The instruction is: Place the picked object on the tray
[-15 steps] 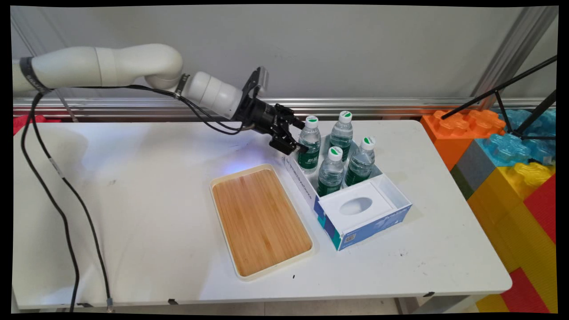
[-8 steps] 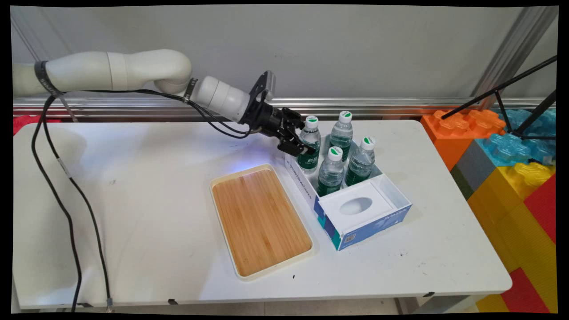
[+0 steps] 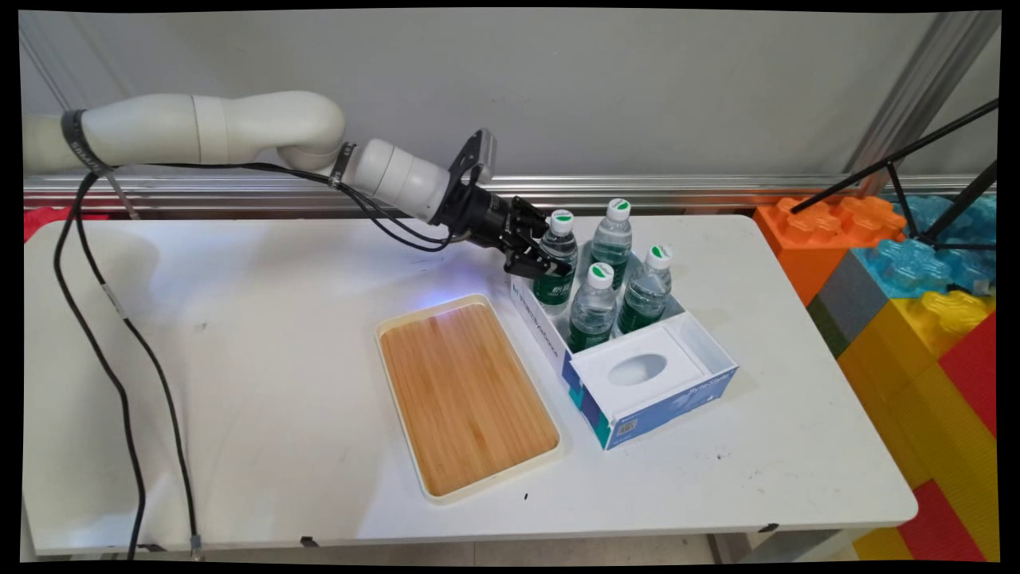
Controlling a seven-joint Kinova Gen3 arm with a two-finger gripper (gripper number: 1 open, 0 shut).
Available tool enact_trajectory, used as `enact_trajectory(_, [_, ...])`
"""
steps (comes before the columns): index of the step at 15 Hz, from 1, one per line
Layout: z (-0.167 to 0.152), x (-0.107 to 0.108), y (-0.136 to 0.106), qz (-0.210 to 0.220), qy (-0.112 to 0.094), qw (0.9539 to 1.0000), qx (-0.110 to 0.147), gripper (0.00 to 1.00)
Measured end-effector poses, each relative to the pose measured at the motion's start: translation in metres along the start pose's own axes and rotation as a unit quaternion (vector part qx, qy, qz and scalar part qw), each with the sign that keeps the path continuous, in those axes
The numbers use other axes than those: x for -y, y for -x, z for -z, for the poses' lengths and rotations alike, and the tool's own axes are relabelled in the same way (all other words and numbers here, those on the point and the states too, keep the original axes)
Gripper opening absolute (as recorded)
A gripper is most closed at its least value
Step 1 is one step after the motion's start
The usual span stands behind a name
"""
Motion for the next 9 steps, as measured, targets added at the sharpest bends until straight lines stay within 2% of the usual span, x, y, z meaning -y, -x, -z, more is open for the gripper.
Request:
enact_trajectory(5, [0.037,-0.007,-0.023,0.017,-0.012,0.9995,-0.023,0.00])
enact_trajectory(9, [0.086,-0.019,-0.049,0.029,-0.018,0.9987,-0.038,0.00])
